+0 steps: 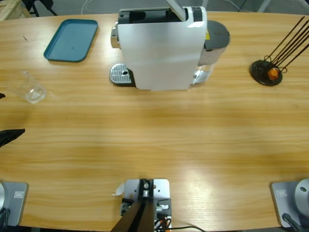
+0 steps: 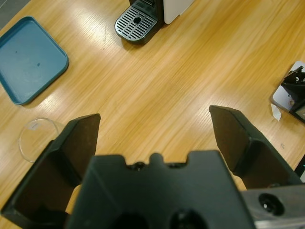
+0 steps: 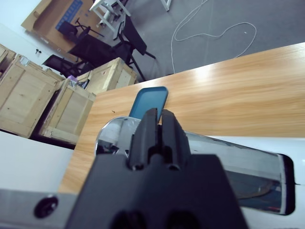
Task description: Pour coffee
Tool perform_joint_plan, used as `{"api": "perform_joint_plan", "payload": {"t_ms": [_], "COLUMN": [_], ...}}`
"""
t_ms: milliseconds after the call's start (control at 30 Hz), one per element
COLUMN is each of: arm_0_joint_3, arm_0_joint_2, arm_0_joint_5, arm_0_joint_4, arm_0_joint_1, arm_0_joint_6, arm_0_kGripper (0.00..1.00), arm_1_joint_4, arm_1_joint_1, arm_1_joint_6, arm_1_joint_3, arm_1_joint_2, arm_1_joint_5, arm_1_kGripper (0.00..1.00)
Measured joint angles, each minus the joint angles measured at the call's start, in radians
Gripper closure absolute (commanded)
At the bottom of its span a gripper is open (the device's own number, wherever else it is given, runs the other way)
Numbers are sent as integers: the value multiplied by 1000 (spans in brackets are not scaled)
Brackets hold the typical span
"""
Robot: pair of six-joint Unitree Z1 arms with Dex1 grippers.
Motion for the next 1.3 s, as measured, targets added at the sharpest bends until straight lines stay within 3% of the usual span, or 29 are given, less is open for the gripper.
{"api": "perform_joint_plan", "payload": {"t_ms": [433,1300], "arm_0_joint_3": [0,0], "arm_0_joint_2": [0,0], "arm_0_joint_5": [0,0], "arm_0_joint_4": [0,0], "arm_0_joint_1": [0,0], "arm_0_joint_6": [0,0], "arm_0_kGripper": [13,13], "arm_1_joint_4": [-5,16], "arm_1_joint_1": [24,29], "arm_1_joint_6": [-1,-18], "arm_1_joint_3": [4,1], "arm_1_joint_2": [71,120], "arm_1_joint_5": [46,46], "arm_1_kGripper": [1000,1000]}}
